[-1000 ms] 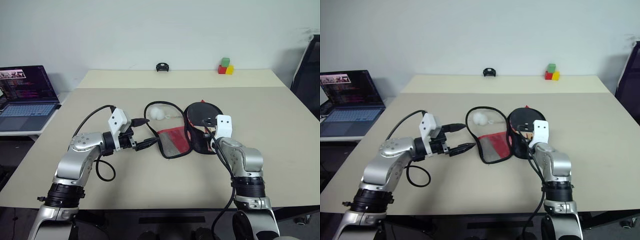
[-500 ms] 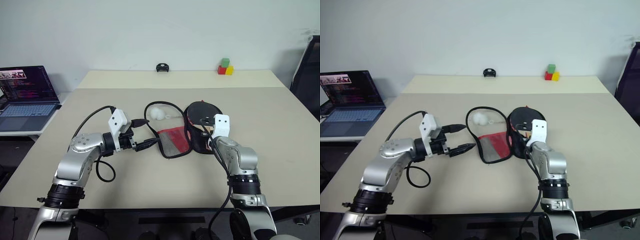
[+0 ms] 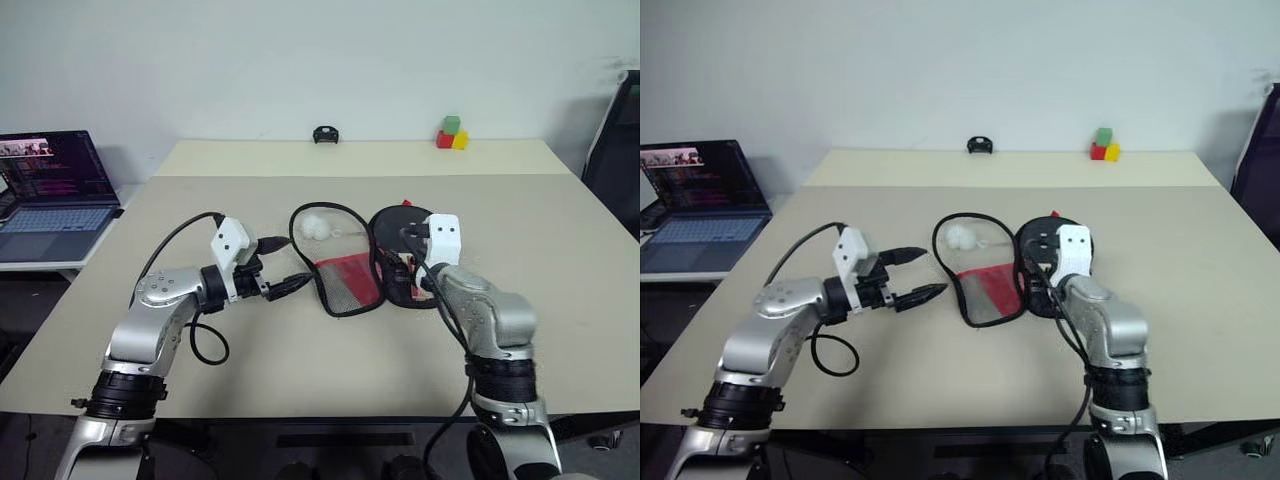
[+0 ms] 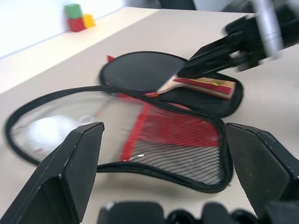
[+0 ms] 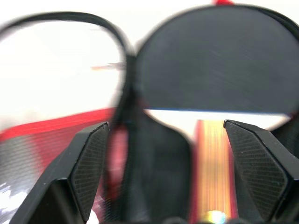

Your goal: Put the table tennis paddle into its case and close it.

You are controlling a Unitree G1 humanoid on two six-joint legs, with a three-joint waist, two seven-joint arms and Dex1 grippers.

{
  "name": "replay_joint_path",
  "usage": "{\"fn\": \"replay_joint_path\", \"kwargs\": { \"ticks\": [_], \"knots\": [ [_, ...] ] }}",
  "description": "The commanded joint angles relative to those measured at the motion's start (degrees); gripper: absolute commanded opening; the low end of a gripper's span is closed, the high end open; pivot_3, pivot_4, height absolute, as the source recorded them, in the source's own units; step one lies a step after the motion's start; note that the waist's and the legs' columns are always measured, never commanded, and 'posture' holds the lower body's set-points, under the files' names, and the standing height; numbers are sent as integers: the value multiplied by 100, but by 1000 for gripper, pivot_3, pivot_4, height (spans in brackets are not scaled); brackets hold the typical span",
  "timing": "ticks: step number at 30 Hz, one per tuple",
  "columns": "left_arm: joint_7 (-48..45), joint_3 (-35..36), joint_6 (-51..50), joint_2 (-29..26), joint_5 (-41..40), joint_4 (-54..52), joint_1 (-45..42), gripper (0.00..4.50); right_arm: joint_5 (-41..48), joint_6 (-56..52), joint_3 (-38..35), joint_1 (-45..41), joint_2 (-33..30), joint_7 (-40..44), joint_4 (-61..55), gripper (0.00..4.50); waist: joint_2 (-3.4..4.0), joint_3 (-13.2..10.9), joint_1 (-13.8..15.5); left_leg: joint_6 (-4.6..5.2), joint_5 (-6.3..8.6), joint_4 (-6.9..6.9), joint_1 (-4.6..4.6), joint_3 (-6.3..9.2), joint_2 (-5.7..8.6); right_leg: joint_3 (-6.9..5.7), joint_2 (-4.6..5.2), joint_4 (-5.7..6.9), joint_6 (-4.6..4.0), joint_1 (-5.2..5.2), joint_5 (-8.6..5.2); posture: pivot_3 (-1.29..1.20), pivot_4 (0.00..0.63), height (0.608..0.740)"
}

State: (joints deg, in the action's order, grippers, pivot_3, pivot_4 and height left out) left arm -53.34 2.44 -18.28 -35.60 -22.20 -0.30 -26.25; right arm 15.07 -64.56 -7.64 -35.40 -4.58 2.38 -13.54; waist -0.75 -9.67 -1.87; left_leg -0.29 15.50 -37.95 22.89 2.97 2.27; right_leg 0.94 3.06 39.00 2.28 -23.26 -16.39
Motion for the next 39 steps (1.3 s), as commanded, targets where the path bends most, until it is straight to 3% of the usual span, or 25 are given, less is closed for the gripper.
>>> {"fn": "replay_joint_path", "kwargs": {
  "ticks": [1, 5, 9, 16, 24, 33, 39],
  "knots": [
    [114, 205, 122, -34, 26, -8, -1, 4500, 527, -184, -50, 48, -588, 803, -742, 4343, 0, 0, 1, 0, 0, 0, 0, 0, 0, 0, 0, 0, 0, 0, 0, 0, 150, 740],
    [217, 269, 145, -6, 38, 179, -15, 4500, 1023, 158, -141, 153, -1561, 1928, -1029, 4343, 0, 0, 2, 1, 0, 0, 0, 1, 0, -2, 0, -2, 0, 2, 0, 0, 150, 740],
    [256, 268, 213, 24, 83, 479, -79, 4500, 2007, -277, -690, -17, -2372, 2937, -893, 4343, -2, -1, 5, 1, 1, -1, 0, 2, 0, -5, 0, -3, 1, 6, 0, 0, 150, 740],
    [400, 104, 528, 36, 531, 1362, -308, 4500, 2352, 26, -641, -3, -3783, 3989, -674, 4343, -5, -2, 6, 2, 1, -3, 0, 1, -1, -5, 1, -4, 1, 7, 0, 0, 150, 740],
    [920, -106, 1072, 228, 1327, 2898, -988, 4500, 2204, 445, -637, -176, -4204, 4049, -229, 4343, -17, -9, 32, 2, 1, -6, 4, 1, 0, -6, 4, -3, 1, 7, 0, 0, 150, 740],
    [1172, -349, 1625, 1092, 1809, 4949, -2076, 4500, 2276, 472, -636, -99, -4222, 3897, -291, 4343, -28, -15, 53, 2, 1, -9, 9, -1, 3, -10, 7, -4, 2, 6, 0, 0, 150, 740],
    [1092, -493, 1934, 1628, 1982, 5710, -2619, 4500, 2306, 451, -696, -79, -4274, 3832, -311, 4343, -32, -18, 58, 2, 1, -10, 9, -1, 3, -11, 7, -3, 2, 5, 0, 0, 150, 740]
  ]
}}
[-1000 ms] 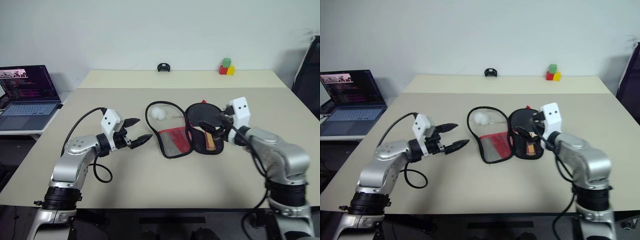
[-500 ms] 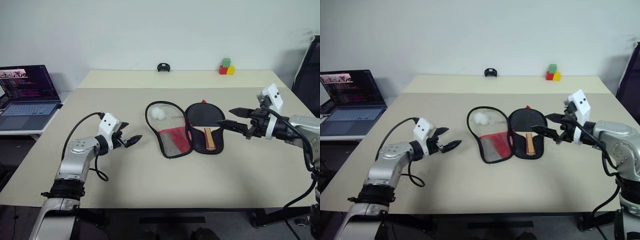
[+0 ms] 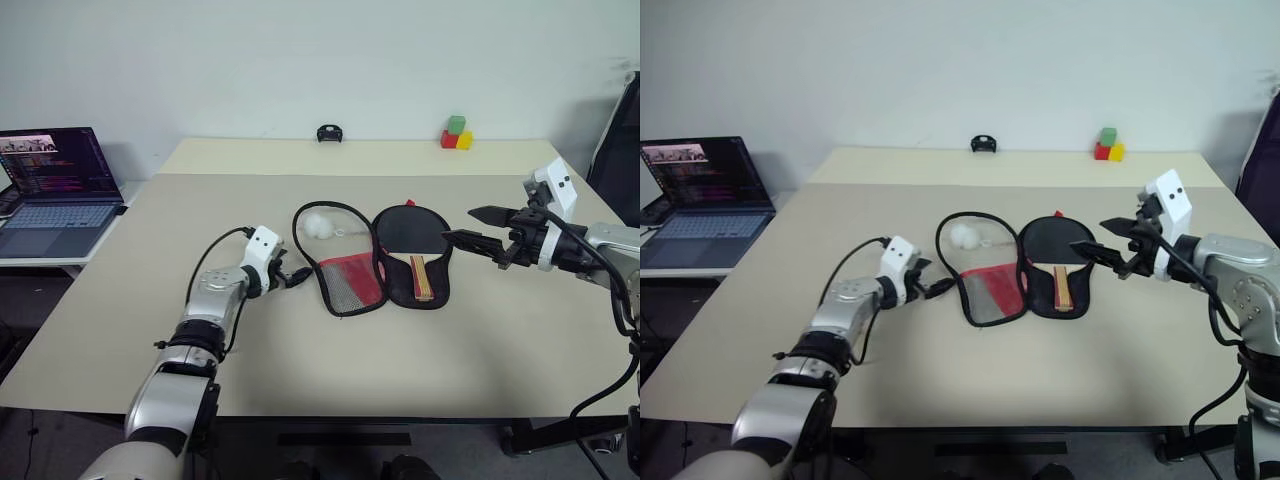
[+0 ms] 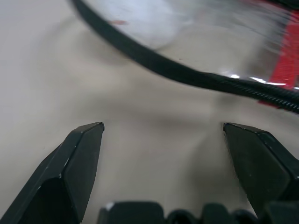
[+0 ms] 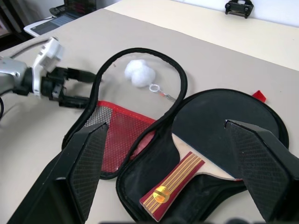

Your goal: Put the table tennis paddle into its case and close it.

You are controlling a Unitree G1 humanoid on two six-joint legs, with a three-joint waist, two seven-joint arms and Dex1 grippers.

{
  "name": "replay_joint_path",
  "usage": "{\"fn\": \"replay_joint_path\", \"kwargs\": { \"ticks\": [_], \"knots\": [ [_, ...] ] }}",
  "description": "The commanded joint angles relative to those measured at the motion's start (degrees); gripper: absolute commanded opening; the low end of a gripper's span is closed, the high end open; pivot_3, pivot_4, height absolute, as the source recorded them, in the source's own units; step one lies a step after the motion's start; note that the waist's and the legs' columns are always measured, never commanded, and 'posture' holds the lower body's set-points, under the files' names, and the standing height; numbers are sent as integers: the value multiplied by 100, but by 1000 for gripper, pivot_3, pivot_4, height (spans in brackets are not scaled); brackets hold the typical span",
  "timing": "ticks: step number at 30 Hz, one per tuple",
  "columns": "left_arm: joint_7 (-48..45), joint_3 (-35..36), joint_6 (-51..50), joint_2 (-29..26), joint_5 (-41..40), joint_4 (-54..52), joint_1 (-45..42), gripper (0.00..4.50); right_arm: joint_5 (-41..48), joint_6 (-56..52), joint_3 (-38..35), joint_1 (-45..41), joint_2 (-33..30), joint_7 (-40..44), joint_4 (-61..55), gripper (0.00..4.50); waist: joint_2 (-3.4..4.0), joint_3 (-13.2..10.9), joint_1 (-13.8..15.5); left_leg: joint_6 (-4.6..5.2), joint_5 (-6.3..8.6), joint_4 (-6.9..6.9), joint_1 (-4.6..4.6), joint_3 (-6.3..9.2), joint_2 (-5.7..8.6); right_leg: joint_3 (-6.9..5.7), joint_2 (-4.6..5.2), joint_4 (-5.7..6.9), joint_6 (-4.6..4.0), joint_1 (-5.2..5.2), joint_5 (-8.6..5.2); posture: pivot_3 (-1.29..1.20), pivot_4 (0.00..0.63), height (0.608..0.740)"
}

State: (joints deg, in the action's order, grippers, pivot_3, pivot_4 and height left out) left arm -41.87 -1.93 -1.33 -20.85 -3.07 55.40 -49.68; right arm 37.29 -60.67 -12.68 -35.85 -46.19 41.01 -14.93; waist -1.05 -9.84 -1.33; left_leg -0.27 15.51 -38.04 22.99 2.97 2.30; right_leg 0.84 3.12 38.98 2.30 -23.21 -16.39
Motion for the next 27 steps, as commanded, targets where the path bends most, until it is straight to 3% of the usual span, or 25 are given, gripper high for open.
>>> {"fn": "replay_joint_path", "kwargs": {
  "ticks": [1, 12, 17, 21, 27],
  "knots": [
    [-77, -67, 294, 261, 82, 200, -398, 4500, 89, 48, -221, -19, -131, -46, -184, 4343, -4, -2, 5, 0, 0, -1, 1, 0, 0, 0, 0, 0, 0, 0, 0, 0, 150, 740],
    [-540, 160, 520, 1451, -240, 544, -2055, 4500, 305, -251, -709, 306, -324, -381, -576, 4343, -42, -25, 126, 0, 0, -9, 16, 2, 2, -6, 0, -3, 1, -6, 0, 0, 150, 740],
    [-193, 200, 818, 2129, -142, 1119, -2548, 4500, 352, -351, -976, 500, -364, -603, -723, 4343, -42, -25, 123, 1, 0, -7, 14, -7, 3, -7, 0, -5, 3, -6, -1, 0, 150, 740],
    [-136, 278, 965, 2236, -150, 1239, -2598, 4500, 345, -399, -1071, 624, -283, -838, -791, 4343, -45, -28, 75, 1, 0, -2, 1, -15, -2, -2, -7, 4, 2, -6, -1, 0, 150, 740],
    [-742, 415, 1042, 1843, -326, 806, -2285, 4500, 225, -327, -926, 861, -20, -1152, -552, 4343, -44, -27, 72, 1, 0, -5, -2, -17, -1, 0, -7, 7, 3, -6, 0, 0, 150, 740]
  ]
}}
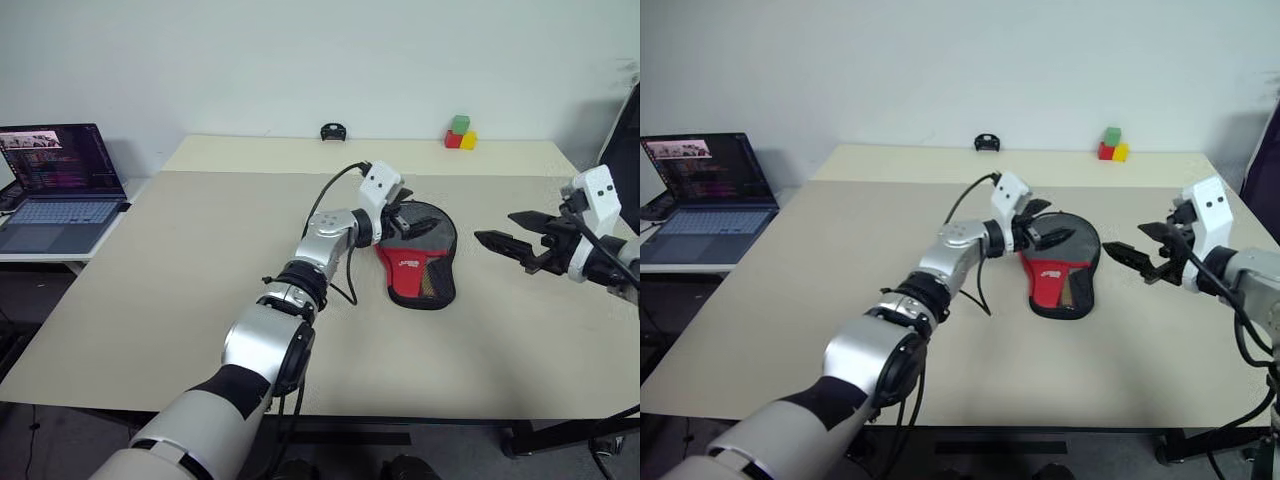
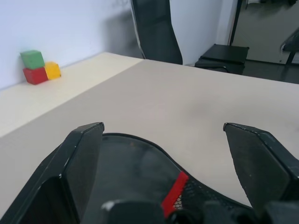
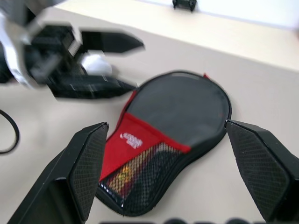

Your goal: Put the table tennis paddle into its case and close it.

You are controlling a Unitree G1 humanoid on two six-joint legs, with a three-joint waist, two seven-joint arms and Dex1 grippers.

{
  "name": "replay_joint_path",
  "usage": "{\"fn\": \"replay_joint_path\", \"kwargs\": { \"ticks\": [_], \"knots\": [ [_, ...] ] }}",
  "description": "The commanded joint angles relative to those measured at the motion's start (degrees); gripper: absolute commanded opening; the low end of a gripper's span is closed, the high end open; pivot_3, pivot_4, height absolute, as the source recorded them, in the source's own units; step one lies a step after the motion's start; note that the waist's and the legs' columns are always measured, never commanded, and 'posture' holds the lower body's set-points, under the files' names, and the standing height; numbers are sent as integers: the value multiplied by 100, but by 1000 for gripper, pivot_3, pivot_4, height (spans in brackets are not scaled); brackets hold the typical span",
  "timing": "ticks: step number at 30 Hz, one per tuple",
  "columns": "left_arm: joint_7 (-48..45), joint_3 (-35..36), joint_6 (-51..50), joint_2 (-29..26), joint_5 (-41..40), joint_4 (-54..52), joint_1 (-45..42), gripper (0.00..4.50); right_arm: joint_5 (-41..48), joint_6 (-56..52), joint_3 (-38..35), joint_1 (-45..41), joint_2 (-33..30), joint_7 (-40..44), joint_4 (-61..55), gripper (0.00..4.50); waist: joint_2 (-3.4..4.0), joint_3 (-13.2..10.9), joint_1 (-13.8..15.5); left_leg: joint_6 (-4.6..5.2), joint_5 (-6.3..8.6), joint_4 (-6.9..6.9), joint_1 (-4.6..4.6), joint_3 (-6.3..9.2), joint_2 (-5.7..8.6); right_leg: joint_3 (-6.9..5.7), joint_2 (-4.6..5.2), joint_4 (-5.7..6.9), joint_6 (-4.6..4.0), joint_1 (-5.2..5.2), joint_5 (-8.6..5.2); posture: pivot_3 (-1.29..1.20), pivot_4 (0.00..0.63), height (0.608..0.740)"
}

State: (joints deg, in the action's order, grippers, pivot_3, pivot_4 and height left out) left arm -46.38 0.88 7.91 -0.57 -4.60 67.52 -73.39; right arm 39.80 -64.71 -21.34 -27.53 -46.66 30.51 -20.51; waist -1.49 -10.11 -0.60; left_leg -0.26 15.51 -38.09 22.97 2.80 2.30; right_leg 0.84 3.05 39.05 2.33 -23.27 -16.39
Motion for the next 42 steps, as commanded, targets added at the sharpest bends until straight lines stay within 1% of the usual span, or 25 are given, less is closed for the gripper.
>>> {"fn": "replay_joint_path", "kwargs": {
  "ticks": [1, 6, 10, 12, 14, 16, 20, 27, 35, 42],
  "knots": [
    [-414, 156, 81, -250, -225, -527, 164, 4500, -36, 72, -17, 43, 66, -117, 48, 4343, 0, 0, 5, 0, 0, 0, 0, -1, 0, 1, 0, 0, 0, 0, 0, 0, 150, 740],
    [-1322, 63, -476, -869, -487, -1975, 1090, 4500, -258, 231, 267, -144, 325, -279, 635, 4431, 2, 1, -14, -2, -1, 1, 0, 1, -1, 3, 1, -2, 0, 0, 0, 0, 150, 740],
    [-1925, 78, -1656, -1671, -985, -3890, 2224, 4500, -700, 584, 789, -473, 442, -269, 1434, 4431, 4, 2, -92, -4, -2, 1, 0, 2, -3, 14, 1, -3, -1, 0, 0, 0, 150, 740],
    [-2010, 60, -2092, -1978, -1142, -4594, 2642, 4500, -897, 693, 991, -632, 512, -274, 1826, 4431, 4, 2, -127, -4, -2, -1, 0, 5, -5, 17, 1, -3, -1, 0, 0, 0, 150, 740],
    [-1833, 63, -2328, -2150, -1159, -5000, 2886, 4500, -982, 787, 1080, -786, 622, -233, 2134, 4431, 4, 2, -103, -4, -2, -2, 0, 9, -5, 14, 2, -3, -1, 1, 0, 0, 150, 740],
    [-1636, 123, -2500, -2261, -1183, -5247, 3046, 4500, -1069, 801, 1164, -959, 734, -211, 2486, 4431, 4, 2, -86, -4, -2, -5, 0, 11, -4, 12, 3, -1, -2, 3, 1, 0, 150, 740],
    [-1273, 287, -2790, -2449, -1288, -5716, 3360, 4500, -1438, 1267, 1458, -1291, 1029, -134, 3327, 4431, 4, 3, -95, -3, -2, -11, 0, 12, -1, 9, 5, 1, -1, 7, 2, 0, 150, 740],
    [-1197, 375, -3209, -2817, -1611, -6499, 3887, 4500, -2049, 2000, 1890, -1697, 1279, 158, 4515, 4431, 4, 3, -112, -4, -2, -7, 0, 7, -4, 13, 4, -2, -1, 3, 2, 0, 150, 740],
    [-1093, 411, -3415, -3027, -1842, -6739, 4035, 4500, -2355, 2401, 2016, -2134, 1649, 414, 5429, 4431, 5, 3, -125, -4, -2, -7, -2, 6, -4, 12, 4, 1, -1, 3, 2, 0, 150, 740],
    [-965, 370, -3426, -3055, -1896, -6798, 4030, 4500, -2523, 2379, 2133, -2302, 1891, 698, 5812, 4431, 6, 4, -129, -5, -2, -7, -2, 6, -4, 12, 4, 1, -2, 3, 2, 0, 150, 740]
  ]
}}
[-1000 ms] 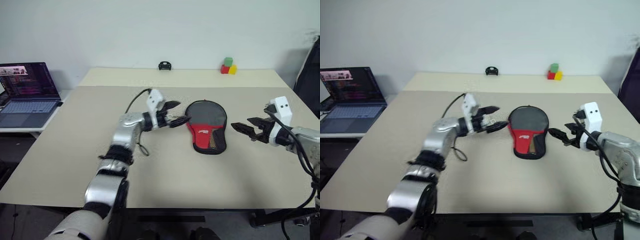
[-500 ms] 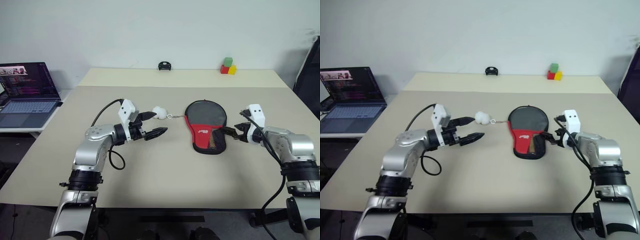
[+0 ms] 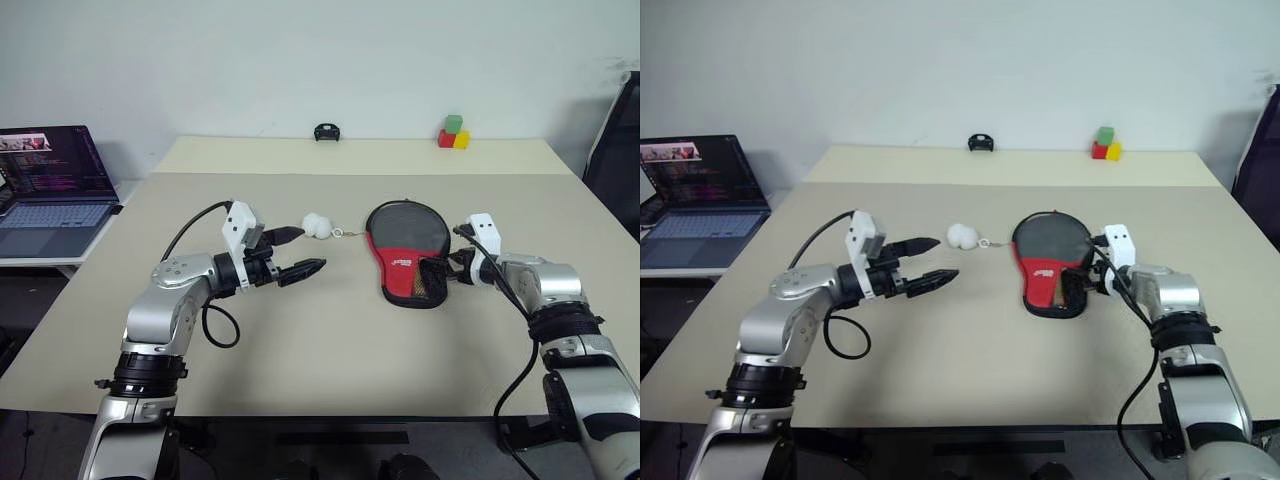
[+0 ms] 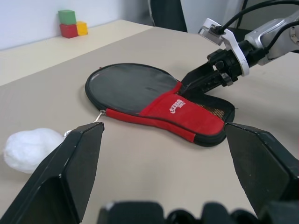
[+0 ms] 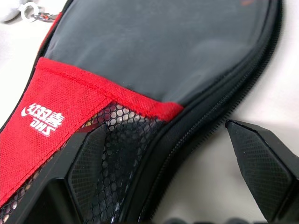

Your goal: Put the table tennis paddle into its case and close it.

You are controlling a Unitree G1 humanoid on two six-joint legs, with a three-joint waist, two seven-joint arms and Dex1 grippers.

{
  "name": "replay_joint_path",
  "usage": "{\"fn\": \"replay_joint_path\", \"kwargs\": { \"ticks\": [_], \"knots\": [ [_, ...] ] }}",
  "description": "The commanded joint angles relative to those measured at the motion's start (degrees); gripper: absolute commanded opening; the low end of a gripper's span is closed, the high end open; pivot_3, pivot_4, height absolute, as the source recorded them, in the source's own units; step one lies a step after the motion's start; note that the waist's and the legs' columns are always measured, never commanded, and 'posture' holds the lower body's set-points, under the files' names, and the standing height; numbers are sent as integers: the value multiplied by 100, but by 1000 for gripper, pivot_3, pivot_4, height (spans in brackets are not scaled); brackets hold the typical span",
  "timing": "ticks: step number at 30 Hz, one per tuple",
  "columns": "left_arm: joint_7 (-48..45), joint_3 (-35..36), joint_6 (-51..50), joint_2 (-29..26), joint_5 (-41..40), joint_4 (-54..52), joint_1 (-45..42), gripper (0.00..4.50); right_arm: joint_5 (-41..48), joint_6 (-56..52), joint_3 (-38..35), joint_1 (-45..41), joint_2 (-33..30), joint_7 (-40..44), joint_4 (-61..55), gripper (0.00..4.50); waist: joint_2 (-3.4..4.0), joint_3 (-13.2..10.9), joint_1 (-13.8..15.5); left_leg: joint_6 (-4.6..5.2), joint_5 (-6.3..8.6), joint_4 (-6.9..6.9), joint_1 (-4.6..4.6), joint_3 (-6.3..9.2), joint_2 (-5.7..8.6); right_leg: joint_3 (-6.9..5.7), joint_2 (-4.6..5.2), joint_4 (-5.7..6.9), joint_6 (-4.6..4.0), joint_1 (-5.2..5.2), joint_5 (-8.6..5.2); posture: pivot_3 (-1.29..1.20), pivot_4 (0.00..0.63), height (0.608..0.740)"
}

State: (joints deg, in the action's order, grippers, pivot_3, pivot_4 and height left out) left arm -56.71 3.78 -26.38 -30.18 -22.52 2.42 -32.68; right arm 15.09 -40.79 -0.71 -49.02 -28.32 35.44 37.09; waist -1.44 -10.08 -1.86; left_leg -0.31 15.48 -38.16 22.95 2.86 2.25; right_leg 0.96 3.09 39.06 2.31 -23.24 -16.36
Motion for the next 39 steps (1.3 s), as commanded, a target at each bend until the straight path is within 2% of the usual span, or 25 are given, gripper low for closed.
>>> {"fn": "replay_joint_path", "kwargs": {
  "ticks": [1, 4, 7, 14, 19, 20, 26, 39],
  "knots": [
    [73, 75, 9, -95, -105, -285, -39, 4500, -84, -16, 78, -166, 75, 229, 85, 4431, 1, 1, -5, 0, 0, 0, -1, -1, 0, 0, 0, 0, 0, 0, 0, 0, 150, 740],
    [92, 64, 36, -97, -94, -271, -29, 4500, -180, -27, 102, -229, 128, 231, 263, 4431, 2, 2, -19, 0, 0, 0, -3, -1, -1, -1, -2, 2, 0, 0, 0, 0, 150, 740],
    [127, 54, 46, -98, -89, -286, -8, 4500, -273, -6, 103, -260, 187, 212, 400, 3872, 3, 3, -32, 0, 0, 0, -5, -2, -2, 0, -2, 3, -1, 0, 0, 0, 150, 740],
    [116, 91, 53, -165, -102, -331, 107, 4500, -65, -345, -233, -310, 411, 180, 399, 1561, 3, 5, -63, 0, 0, 0, -9, -2, -2, 1, -2, 7, -3, 2, 2, 0, 150, 740],
    [-9, 75, 26, -283, -156, -425, 293, 4500, 272, -851, -440, -176, 628, 247, -118, 138, 3, 5, -104, -2, -1, 1, -11, -1, -3, 3, -2, 10, -7, 2, 4, 0, 150, 740],
    [-68, 58, -5, -327, -178, -469, 364, 4500, 365, -1008, -532, -136, 697, 186, -245, 12, 3, 5, -119, -2, -1, 1, -11, -1, -4, 3, -3, 10, -7, 2, 5, 0, 150, 740],
    [-365, 201, -255, -784, -393, -779, 1038, 4500, 961, -2211, -948, 312, 1115, -201, -1647, 12, 5, 4, -167, -3, -1, 13, -7, -1, -11, 4, -6, 3, -7, -7, 4, 0, 150, 740],
    [-839, 131, -510, -1395, -779, -1514, 2003, 4500, 1693, -3790, -927, 1381, 1425, -663, -4045, 12, 6, 4, -88, -1, 1, 14, -5, 5, -6, -1, 0, 2, -8, -7, 4, 0, 150, 740]
  ]
}}
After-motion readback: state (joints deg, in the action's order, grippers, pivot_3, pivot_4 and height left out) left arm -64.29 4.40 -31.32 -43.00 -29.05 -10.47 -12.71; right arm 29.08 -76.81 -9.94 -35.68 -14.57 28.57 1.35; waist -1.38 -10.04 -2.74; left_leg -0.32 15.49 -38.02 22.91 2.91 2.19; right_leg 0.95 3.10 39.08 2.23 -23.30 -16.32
